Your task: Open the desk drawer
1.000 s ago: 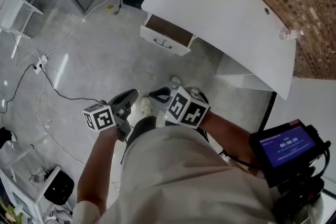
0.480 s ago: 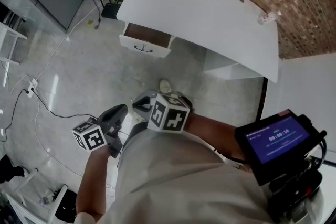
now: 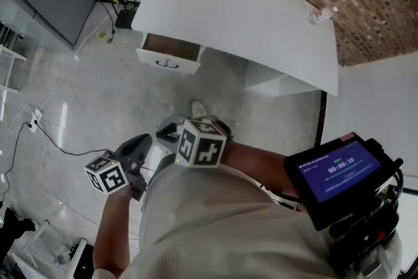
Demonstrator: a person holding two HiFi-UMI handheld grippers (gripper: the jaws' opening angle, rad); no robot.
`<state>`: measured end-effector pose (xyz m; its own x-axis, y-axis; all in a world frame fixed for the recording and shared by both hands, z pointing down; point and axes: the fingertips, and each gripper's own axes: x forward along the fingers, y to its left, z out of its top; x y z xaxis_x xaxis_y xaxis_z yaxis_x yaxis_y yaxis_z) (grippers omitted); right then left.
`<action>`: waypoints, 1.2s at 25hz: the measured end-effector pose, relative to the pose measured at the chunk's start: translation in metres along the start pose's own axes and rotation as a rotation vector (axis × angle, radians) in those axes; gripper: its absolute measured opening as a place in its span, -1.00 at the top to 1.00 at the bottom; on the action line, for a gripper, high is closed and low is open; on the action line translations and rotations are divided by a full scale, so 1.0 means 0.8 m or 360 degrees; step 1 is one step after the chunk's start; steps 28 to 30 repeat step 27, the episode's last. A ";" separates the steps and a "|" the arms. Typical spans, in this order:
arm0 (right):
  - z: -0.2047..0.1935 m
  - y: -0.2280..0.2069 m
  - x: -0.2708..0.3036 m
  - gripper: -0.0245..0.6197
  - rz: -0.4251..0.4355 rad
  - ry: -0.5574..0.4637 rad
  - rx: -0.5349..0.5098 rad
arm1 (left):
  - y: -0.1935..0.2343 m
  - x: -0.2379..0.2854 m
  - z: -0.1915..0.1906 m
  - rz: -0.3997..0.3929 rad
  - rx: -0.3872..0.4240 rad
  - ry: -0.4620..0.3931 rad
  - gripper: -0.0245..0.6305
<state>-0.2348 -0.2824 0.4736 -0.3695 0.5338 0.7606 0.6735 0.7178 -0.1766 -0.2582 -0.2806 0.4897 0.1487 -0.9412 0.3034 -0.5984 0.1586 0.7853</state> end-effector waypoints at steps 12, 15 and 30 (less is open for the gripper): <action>-0.024 -0.002 -0.009 0.91 -0.0046 -0.0014 0.0019 | 0.002 0.031 -0.022 -0.0028 0.0010 0.0061 0.92; -0.024 -0.002 -0.017 0.91 -0.0062 -0.0023 0.0032 | -0.006 0.037 -0.021 -0.0042 0.0021 0.0083 0.92; -0.027 -0.028 -0.031 0.91 -0.0121 -0.0029 0.0070 | -0.002 0.062 -0.008 -0.0059 0.0004 0.0151 0.92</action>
